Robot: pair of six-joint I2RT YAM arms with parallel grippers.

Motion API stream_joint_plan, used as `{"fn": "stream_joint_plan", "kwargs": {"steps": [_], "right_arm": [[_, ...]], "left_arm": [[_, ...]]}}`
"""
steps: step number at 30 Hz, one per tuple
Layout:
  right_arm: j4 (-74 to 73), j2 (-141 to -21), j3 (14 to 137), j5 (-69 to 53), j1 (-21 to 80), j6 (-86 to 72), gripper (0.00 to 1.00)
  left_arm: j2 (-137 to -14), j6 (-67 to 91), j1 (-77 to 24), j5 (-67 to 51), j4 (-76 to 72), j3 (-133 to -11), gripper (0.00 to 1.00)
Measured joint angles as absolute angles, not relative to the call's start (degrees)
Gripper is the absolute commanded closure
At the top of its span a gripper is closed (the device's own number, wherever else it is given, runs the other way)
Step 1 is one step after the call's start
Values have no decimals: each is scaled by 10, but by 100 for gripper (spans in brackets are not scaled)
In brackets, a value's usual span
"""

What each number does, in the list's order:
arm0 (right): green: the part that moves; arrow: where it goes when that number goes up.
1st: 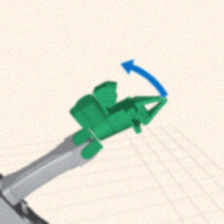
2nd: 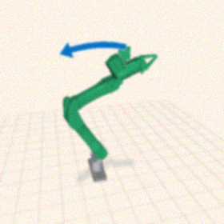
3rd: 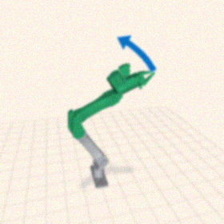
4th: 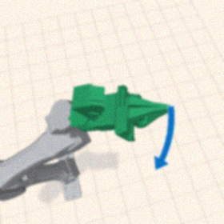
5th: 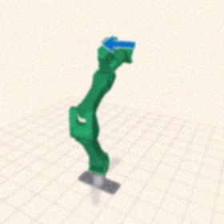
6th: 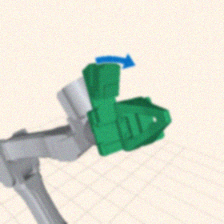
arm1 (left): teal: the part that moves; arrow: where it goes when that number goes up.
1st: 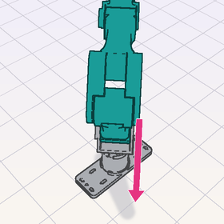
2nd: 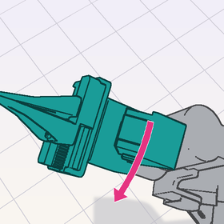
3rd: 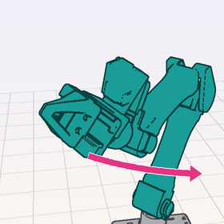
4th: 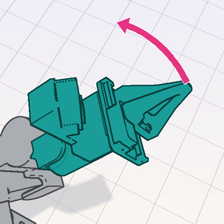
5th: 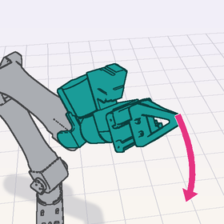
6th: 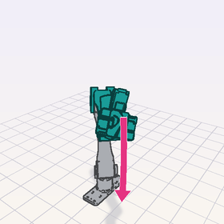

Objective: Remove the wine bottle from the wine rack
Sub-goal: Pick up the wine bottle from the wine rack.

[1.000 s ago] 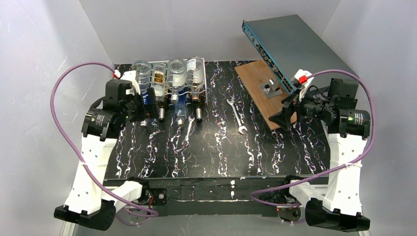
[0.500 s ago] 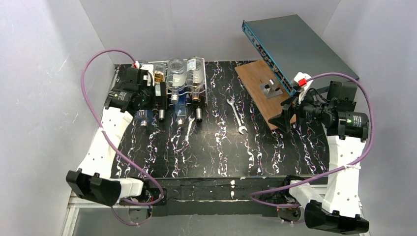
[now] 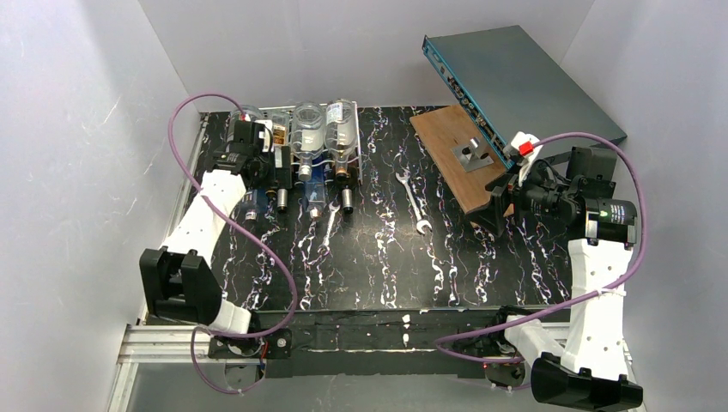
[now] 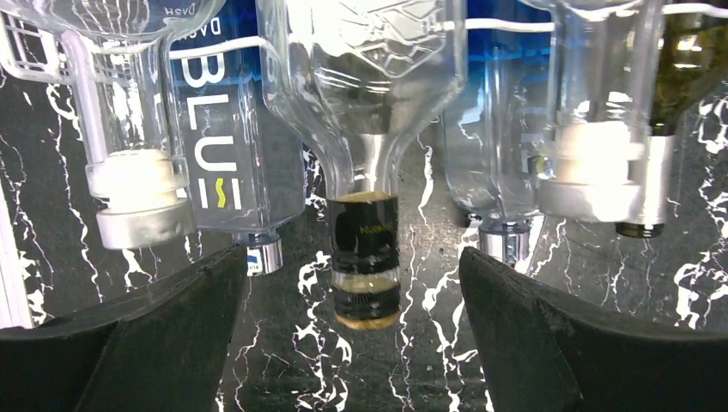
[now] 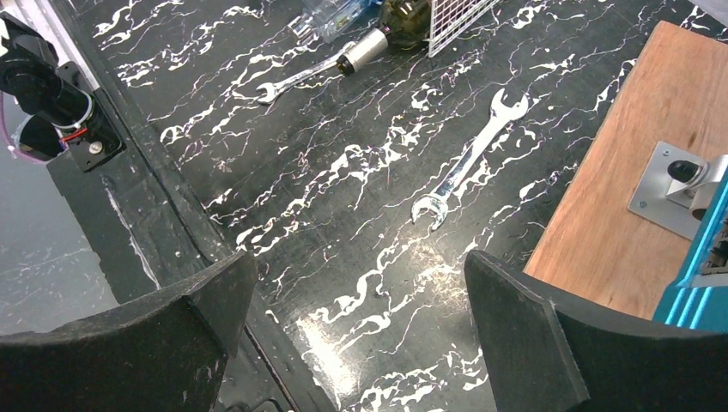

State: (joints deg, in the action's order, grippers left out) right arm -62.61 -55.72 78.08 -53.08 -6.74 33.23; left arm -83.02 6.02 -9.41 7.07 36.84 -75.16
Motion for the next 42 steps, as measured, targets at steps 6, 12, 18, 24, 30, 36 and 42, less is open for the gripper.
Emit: {"fn": "stream_joint_plan", "kwargs": {"steps": [6, 12, 18, 24, 30, 36, 42], "right_arm": [[-625, -556, 778, -534, -68, 332, 0], [-624, -556, 778, -540, -72, 331, 0], [-624, -556, 778, -542, -76, 330, 0], [-624, -556, 778, -542, -76, 330, 0], [-624, -556, 778, -542, -78, 329, 0], [-624, -556, 778, -542, -79, 329, 0], [-624, -556, 778, -542, -79, 329, 0]], "left_arm": [[-860, 67, -78, 60, 321, -737, 23], [-882, 75, -72, 51, 296, -733, 38], [-901, 80, -72, 44, 283, -728, 48], [-906, 84, -72, 39, 281, -726, 55], [-906, 88, -72, 38, 269, -722, 69], [-906, 92, -72, 37, 267, -719, 97], [-902, 92, -72, 36, 268, -719, 100]]}}
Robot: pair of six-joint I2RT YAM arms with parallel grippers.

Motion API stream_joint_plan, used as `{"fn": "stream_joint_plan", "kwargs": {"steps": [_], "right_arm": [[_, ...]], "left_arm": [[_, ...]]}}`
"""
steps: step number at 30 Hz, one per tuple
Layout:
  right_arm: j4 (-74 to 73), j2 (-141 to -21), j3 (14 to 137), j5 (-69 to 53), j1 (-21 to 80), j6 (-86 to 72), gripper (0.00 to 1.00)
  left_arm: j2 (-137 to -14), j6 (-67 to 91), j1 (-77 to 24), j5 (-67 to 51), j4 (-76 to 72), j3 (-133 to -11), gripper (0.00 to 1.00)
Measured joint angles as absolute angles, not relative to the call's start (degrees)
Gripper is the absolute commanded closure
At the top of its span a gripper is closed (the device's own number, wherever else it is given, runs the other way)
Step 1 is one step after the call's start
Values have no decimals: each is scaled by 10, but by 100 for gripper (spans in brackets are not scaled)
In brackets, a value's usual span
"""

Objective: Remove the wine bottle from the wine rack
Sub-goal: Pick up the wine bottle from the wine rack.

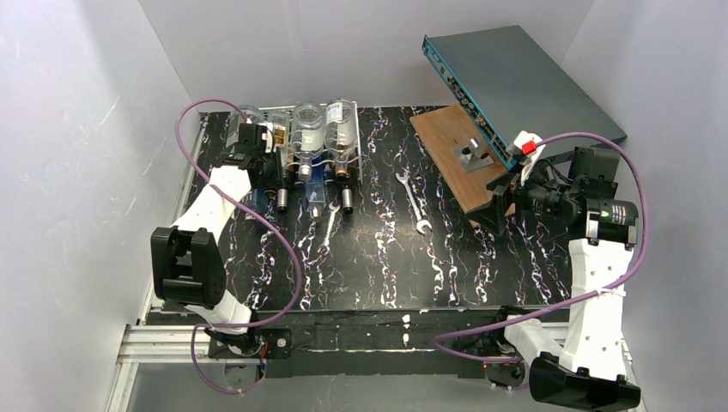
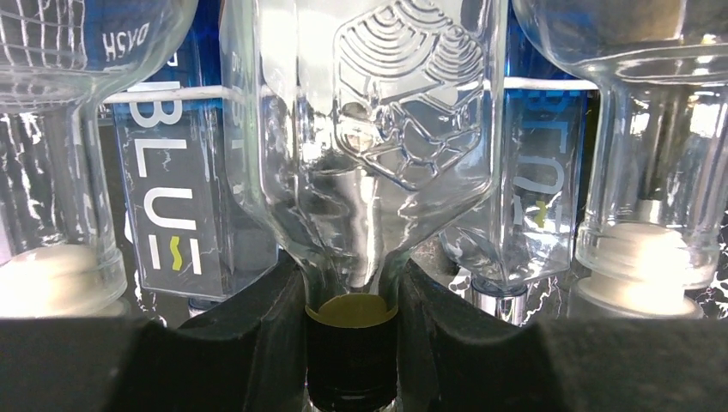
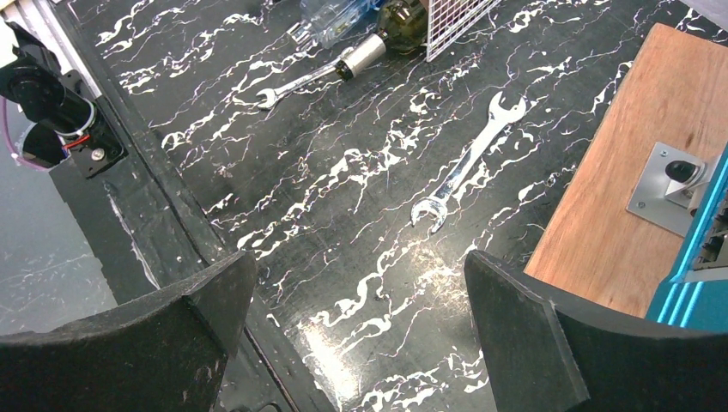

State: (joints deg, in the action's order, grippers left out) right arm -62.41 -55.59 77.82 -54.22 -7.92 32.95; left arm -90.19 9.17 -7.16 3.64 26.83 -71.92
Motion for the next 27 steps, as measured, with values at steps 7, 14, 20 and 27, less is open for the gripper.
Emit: {"fn": "stream_joint_plan", "kwargs": {"steps": [7, 14, 20, 27], "right_arm": [[-624, -556, 778, -546, -83, 329, 0], [-624, -553, 778, -547, -83, 328, 0], [-624, -548, 778, -549, -83, 328, 0], [-623, -548, 776, -553, -84, 328, 0]], "left_arm": [[-868, 91, -70, 39, 273, -722, 100], [-847, 91, -70, 41, 301, -732, 100], [-842, 90, -70, 41, 304, -732, 100], [-809, 88, -70, 41, 332, -732, 100]]}}
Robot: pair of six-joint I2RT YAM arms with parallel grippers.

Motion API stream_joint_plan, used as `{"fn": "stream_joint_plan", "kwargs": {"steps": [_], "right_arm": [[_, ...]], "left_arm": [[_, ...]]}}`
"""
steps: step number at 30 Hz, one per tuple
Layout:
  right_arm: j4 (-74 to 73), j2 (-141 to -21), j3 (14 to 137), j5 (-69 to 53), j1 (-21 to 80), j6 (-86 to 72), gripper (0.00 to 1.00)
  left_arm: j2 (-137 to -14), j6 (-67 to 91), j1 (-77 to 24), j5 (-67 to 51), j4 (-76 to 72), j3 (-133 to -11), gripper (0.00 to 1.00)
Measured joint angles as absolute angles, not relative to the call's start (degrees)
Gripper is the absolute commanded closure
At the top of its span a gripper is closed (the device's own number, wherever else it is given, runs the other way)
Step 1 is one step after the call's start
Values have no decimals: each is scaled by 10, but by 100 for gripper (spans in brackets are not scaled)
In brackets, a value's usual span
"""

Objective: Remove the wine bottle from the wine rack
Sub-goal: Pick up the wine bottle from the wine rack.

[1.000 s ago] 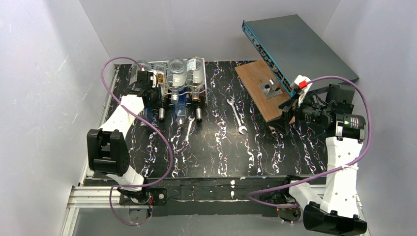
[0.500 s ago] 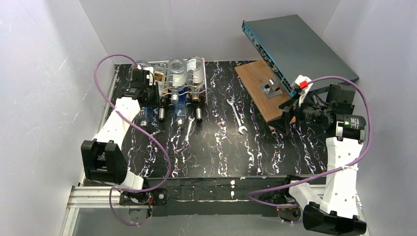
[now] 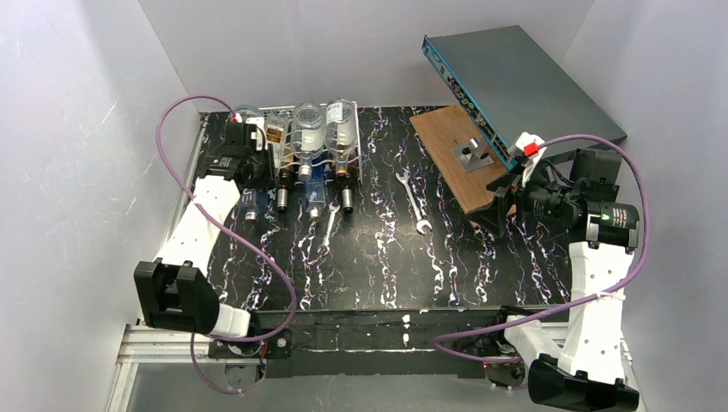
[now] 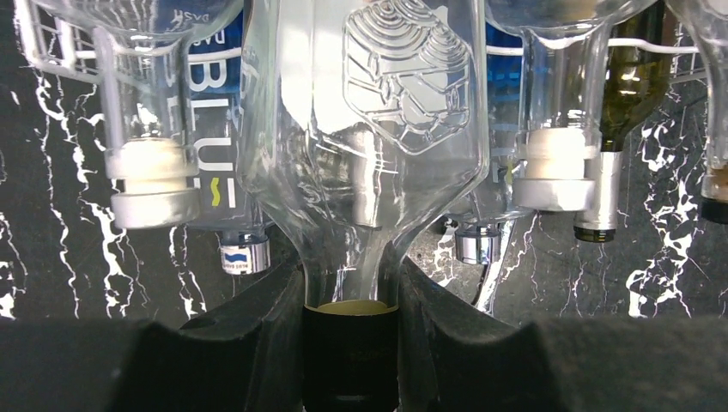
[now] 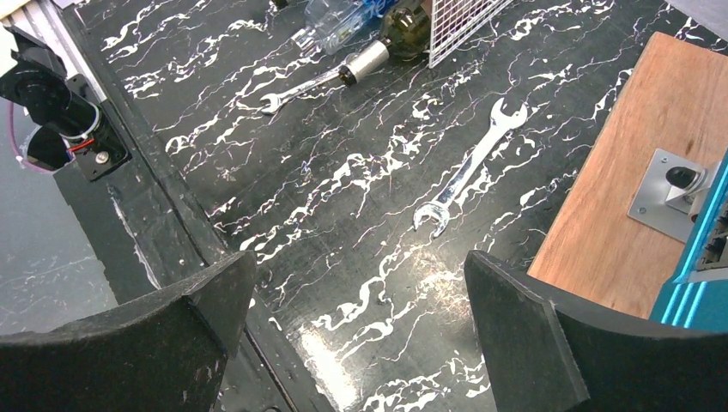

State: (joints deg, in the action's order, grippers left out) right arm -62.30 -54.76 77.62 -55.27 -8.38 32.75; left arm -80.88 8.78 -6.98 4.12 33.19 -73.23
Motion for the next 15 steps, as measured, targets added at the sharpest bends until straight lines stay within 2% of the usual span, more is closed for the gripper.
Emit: {"fn": "stream_joint_plan", "kwargs": {"steps": [15], "right_arm": [[-615, -543, 770, -555, -86, 328, 0]], "left_arm": [[-742, 81, -70, 53, 354, -732, 100]]}}
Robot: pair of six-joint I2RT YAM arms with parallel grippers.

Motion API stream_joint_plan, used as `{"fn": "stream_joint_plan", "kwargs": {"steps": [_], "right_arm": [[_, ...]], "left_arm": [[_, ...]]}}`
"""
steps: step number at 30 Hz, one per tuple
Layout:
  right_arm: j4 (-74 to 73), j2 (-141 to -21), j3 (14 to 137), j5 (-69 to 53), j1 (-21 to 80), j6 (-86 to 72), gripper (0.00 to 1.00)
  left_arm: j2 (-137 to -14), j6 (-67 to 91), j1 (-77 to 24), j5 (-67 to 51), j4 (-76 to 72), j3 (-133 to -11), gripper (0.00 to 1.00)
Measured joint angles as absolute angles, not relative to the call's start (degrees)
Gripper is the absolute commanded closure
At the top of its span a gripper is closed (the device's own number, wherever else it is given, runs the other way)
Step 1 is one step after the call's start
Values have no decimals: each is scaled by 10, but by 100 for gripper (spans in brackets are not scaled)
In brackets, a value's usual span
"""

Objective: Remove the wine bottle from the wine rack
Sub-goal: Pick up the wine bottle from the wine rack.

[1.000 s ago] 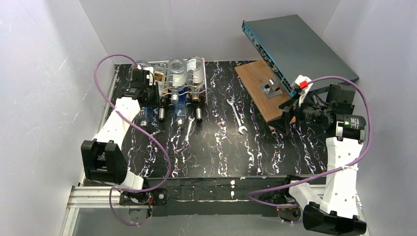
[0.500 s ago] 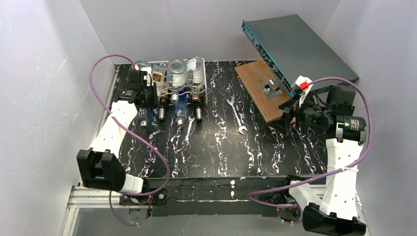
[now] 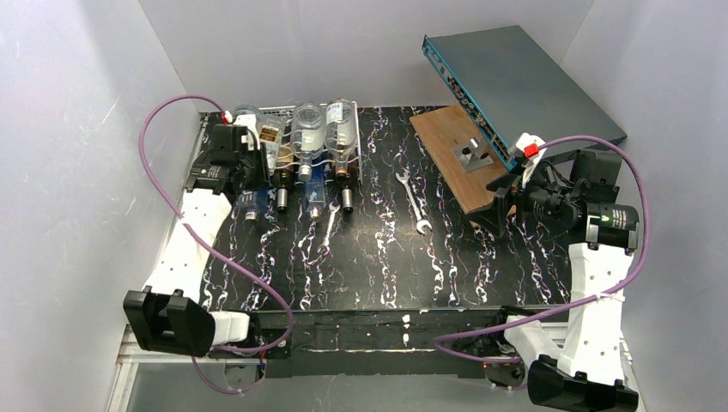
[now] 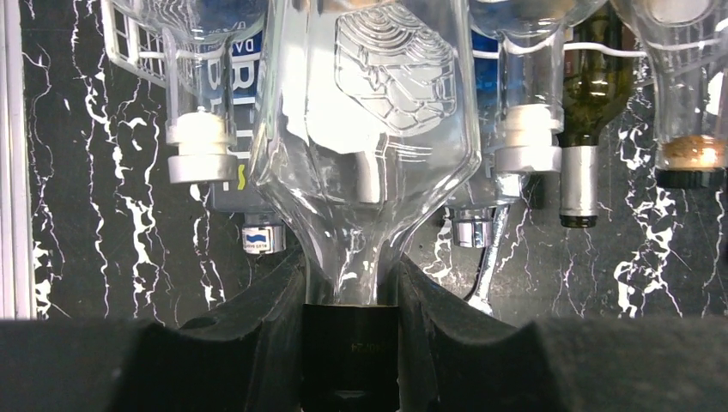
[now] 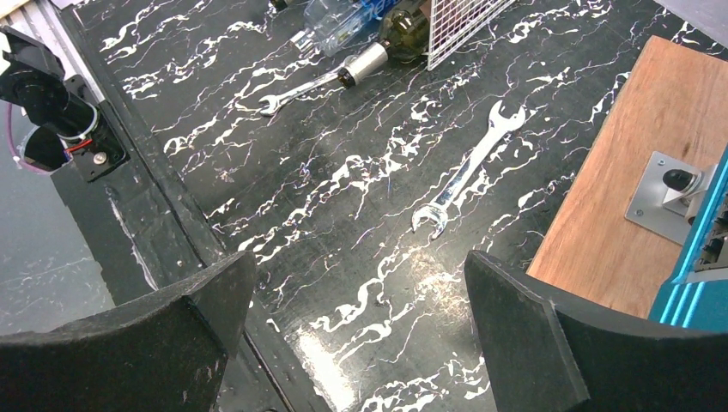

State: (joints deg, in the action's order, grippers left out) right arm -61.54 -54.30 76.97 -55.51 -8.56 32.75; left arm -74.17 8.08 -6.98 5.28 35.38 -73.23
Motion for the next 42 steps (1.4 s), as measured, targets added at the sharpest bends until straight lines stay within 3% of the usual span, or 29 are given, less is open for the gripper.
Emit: {"fn": "stream_joint_plan", "kwargs": {"steps": [11, 25, 37, 42], "right_arm": [[-615, -543, 762, -559, -86, 328, 0], [-615, -537, 748, -560, -86, 334, 0], [-721, -588, 749, -597, -80, 540, 0], [-719, -599, 745, -595, -31, 579, 0]], "left_arm": [[-656, 79, -70, 43, 383, -744, 100], [-686, 77, -70, 34, 383, -748, 100], [-687, 73, -70, 32, 382, -749, 100], [-686, 73, -70, 32, 382, -749, 100]]}}
